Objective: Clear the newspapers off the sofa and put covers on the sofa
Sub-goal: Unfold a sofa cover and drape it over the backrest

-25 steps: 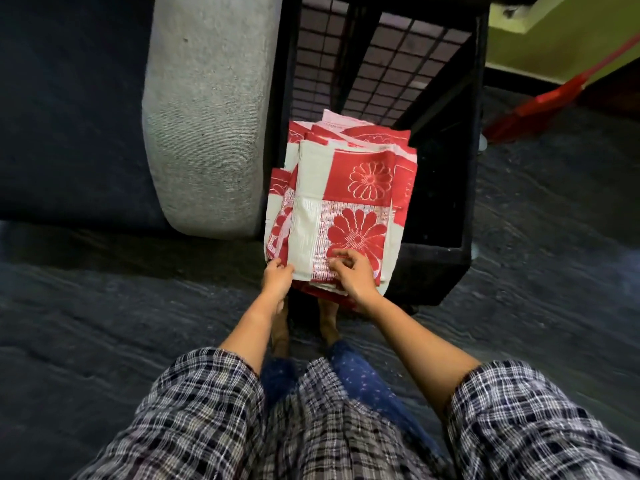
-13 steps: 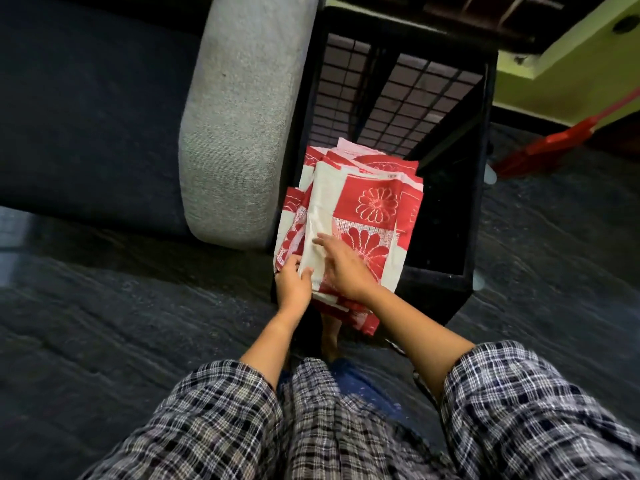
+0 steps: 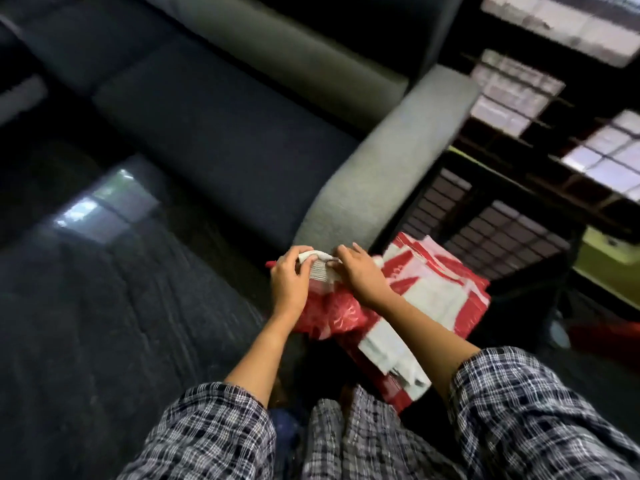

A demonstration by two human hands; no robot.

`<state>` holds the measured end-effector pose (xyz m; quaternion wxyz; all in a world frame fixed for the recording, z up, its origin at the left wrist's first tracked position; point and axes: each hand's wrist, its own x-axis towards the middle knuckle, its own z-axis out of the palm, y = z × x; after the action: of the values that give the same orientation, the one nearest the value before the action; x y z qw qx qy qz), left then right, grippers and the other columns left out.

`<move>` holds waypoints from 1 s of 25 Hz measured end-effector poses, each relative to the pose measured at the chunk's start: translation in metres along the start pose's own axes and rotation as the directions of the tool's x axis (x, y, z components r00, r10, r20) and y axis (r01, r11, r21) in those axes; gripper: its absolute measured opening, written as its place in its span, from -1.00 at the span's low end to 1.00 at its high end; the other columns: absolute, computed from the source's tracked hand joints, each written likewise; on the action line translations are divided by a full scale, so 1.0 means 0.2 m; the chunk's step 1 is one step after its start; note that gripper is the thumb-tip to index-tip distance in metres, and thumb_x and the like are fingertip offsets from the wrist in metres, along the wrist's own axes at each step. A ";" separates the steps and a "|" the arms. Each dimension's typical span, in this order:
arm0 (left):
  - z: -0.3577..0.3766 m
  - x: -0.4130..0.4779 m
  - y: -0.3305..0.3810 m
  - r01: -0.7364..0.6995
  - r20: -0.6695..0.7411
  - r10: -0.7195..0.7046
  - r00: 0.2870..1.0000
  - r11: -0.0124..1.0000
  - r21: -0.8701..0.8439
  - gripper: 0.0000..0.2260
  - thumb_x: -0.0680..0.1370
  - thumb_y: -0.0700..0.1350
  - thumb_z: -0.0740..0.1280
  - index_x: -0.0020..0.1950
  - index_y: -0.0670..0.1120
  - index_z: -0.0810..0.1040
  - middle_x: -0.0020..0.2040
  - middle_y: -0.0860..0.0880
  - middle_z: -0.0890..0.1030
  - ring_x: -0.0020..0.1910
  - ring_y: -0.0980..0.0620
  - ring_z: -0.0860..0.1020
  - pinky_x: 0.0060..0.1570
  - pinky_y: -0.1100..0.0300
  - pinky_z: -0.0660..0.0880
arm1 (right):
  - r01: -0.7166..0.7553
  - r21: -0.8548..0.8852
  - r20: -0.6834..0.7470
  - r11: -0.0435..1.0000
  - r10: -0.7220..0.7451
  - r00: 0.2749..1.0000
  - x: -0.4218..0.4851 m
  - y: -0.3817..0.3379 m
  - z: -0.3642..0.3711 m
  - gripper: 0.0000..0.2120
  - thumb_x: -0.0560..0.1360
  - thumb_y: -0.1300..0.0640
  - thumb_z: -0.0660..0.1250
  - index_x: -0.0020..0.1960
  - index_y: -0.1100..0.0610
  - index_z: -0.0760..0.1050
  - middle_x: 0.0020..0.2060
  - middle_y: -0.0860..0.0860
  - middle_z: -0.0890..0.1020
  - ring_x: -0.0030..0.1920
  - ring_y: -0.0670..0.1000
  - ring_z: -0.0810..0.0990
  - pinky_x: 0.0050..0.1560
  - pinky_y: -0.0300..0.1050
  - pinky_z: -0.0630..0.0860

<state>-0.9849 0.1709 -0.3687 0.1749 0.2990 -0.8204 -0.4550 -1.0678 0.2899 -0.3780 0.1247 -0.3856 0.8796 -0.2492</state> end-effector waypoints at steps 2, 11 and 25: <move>-0.19 0.09 -0.01 -0.089 -0.138 0.087 0.987 0.996 -0.005 -0.79 0.53 -0.08 0.24 0.02 -0.18 0.58 -0.03 -0.09 0.64 -0.01 -0.08 0.56 0.03 0.16 0.41 | 0.021 0.086 -0.009 0.996 -0.021 1.000 0.12 -0.23 -0.03 -0.81 0.59 0.10 0.16 0.09 0.22 0.38 -0.01 0.16 0.54 -0.05 0.21 0.54 -0.06 0.04 0.44; -1.44 0.64 -0.04 -0.291 -0.585 0.335 0.739 0.941 0.171 -0.74 0.55 -0.09 0.14 0.02 -0.21 0.55 -0.05 -0.16 0.62 -0.06 0.03 0.43 -0.01 0.16 0.35 | 0.233 0.213 -0.273 0.949 -0.172 0.947 0.83 -1.59 -0.04 -0.50 0.51 -0.13 -0.13 0.17 0.17 0.36 -0.13 0.13 0.62 -0.15 0.19 0.56 -0.17 -0.03 0.37; -3.07 1.36 -0.45 -0.326 -0.838 0.371 0.401 0.912 0.247 -0.78 0.56 -0.11 0.22 -0.02 -0.25 0.54 -0.06 -0.15 0.62 -0.07 0.00 0.53 -0.02 0.20 0.42 | 0.669 0.094 -0.401 0.738 -0.587 0.704 1.89 -3.09 0.35 -0.69 0.61 -0.04 0.02 0.12 0.16 0.39 -0.02 0.08 0.62 -0.11 0.16 0.60 -0.24 -0.12 0.30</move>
<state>-0.8186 -0.4369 -0.1199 0.6496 0.3134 -0.6702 -0.1750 -0.9116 -0.3715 -0.1172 -0.0804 -0.5961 0.6658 -0.4415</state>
